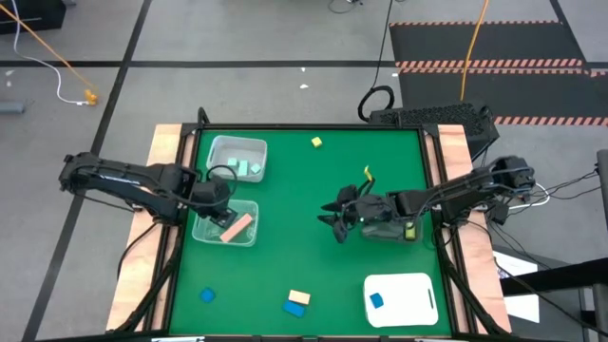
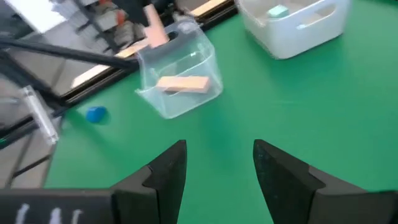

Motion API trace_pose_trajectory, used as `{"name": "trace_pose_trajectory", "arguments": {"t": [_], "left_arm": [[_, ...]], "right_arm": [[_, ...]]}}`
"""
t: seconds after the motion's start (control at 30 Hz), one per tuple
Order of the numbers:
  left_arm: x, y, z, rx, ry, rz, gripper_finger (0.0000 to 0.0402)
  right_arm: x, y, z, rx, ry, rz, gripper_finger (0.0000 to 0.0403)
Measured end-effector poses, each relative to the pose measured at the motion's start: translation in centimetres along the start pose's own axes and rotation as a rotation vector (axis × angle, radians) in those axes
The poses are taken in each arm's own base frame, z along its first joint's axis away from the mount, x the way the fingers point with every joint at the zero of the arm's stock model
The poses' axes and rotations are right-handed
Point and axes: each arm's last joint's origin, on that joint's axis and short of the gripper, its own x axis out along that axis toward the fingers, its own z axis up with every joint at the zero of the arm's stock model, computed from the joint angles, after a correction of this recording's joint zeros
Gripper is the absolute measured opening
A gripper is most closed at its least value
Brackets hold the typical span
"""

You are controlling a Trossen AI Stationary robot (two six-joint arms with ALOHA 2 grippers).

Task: Sort & place blocks by color
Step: Put the top brown block into the transparent bin, then put the brown block into the transparent bin

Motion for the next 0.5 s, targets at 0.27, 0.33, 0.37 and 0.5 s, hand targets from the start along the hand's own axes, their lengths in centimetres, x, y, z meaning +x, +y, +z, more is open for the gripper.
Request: {"name": "trace_pose_trajectory", "arguments": {"t": [0.27,0.33,0.37,0.5], "left_arm": [[0.1,-0.1,-0.1,-0.012,-0.013,0.013,0.0126],[0.1,-0.1,-0.1,-0.009,-0.018,0.015,0.0134],[0.1,-0.1,-0.1,-0.005,-0.018,0.015,0.0138],[0.1,-0.1,-0.1,0.007,-0.019,0.013,0.0159]], "right_arm": [[-0.3,1.0,-0.6,-0.021,0.013,0.036,0.0175],[-0.4,1.5,-0.8,-0.036,0.023,0.047,0.0176],[-0.5,1.7,-0.7,-0.042,0.024,0.054,0.0176],[-0.8,2.9,-0.5,-0.078,0.028,0.084,0.0176]]}}
